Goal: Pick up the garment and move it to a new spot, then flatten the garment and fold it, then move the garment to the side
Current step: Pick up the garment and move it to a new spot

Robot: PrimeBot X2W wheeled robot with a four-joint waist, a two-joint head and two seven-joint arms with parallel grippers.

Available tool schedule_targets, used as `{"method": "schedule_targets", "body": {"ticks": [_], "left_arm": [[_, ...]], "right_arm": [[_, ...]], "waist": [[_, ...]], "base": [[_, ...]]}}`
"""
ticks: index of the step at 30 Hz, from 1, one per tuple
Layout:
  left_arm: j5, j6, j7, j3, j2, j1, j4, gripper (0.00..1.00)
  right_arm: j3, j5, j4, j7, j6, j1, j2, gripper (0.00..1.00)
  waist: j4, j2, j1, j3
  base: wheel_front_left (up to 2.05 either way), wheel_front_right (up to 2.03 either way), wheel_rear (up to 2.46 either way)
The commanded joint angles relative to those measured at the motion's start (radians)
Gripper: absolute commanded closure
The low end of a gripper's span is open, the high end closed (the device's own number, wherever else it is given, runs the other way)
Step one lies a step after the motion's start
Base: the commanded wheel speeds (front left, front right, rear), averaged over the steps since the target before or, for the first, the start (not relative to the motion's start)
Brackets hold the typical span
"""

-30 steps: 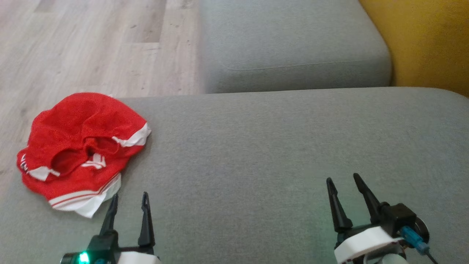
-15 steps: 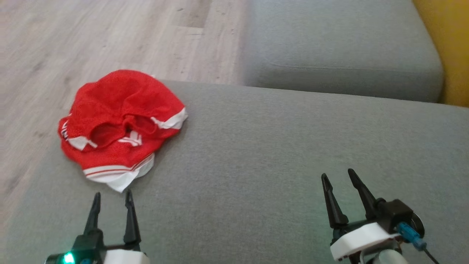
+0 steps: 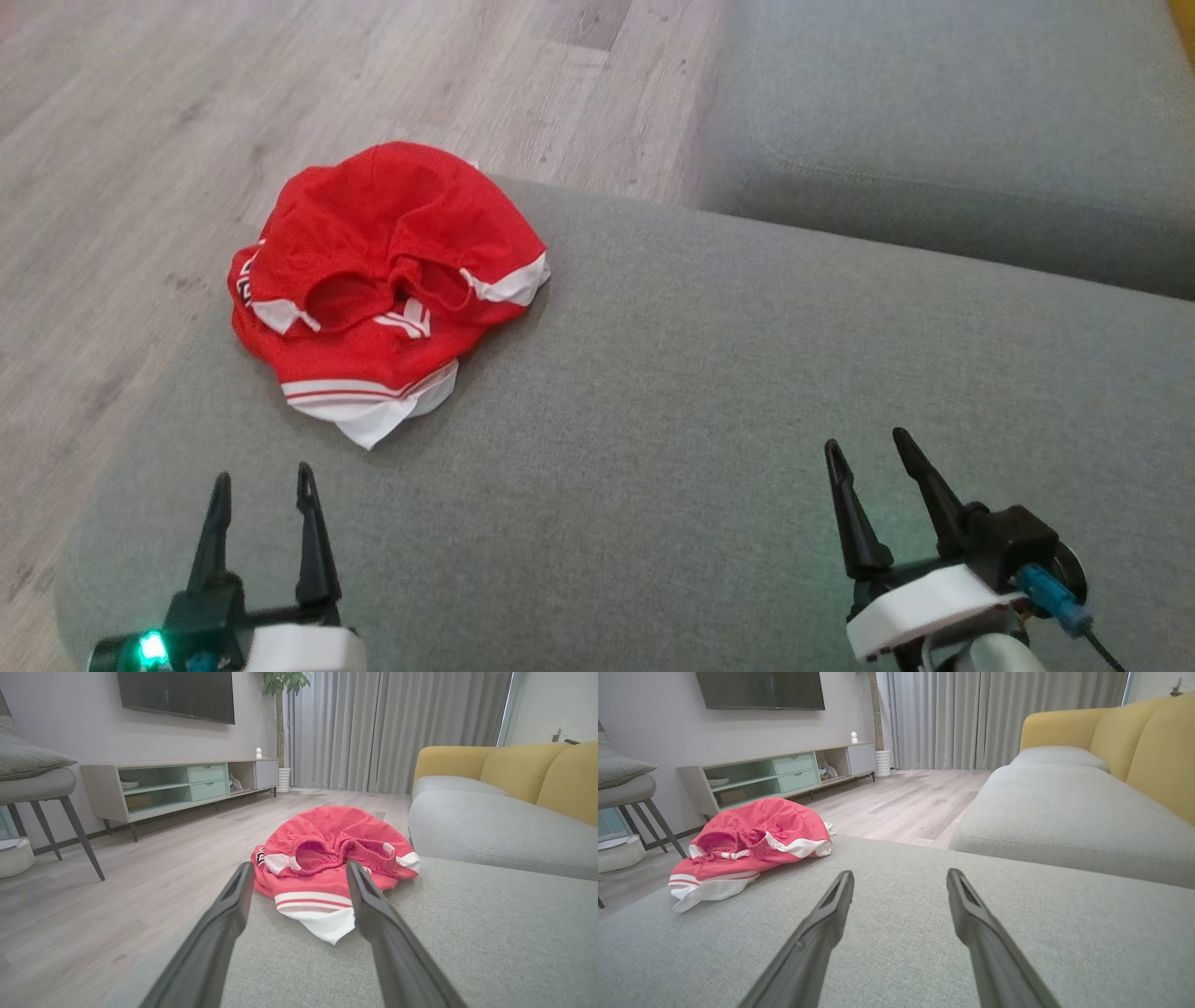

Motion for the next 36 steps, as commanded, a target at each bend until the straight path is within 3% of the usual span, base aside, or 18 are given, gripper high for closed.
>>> {"method": "schedule_targets", "body": {"ticks": [1,8,16,28,36], "left_arm": [[0.010,0.008,-0.010,0.035,0.005,-0.053,-0.042,0.00],[0.033,0.017,-0.010,0.059,0.018,-0.130,-0.108,0.00],[0.054,0.013,-0.010,0.066,0.065,-0.358,-0.121,0.00],[0.018,0.030,-0.009,0.089,0.099,-0.721,0.488,0.00],[0.019,0.072,-0.004,0.086,0.124,-0.882,0.783,0.00]], "right_arm": [[0.016,0.001,-0.029,-0.011,0.008,-0.054,-0.009,0.00],[0.007,-0.036,-0.042,-0.011,0.008,-0.063,-0.009,0.00],[-0.029,-0.143,-0.078,-0.011,0.008,-0.146,-0.016,0.00],[-0.050,-0.162,-0.129,-0.011,0.008,-0.194,-0.111,0.00],[-0.050,-0.161,-0.160,-0.011,0.008,-0.216,-0.161,0.00]], "waist": [[0.008,0.0000,0.0001,0.013],[0.020,0.0000,0.0001,0.094],[0.014,0.0000,0.0001,0.272],[0.001,0.0000,0.0001,0.437],[-0.004,0.0000,0.0001,0.510]], "base": [[0.00,0.00,0.00],[0.00,0.00,0.00],[0.00,0.00,0.00],[0.00,0.00,0.00],[0.00,0.00,0.00]]}}
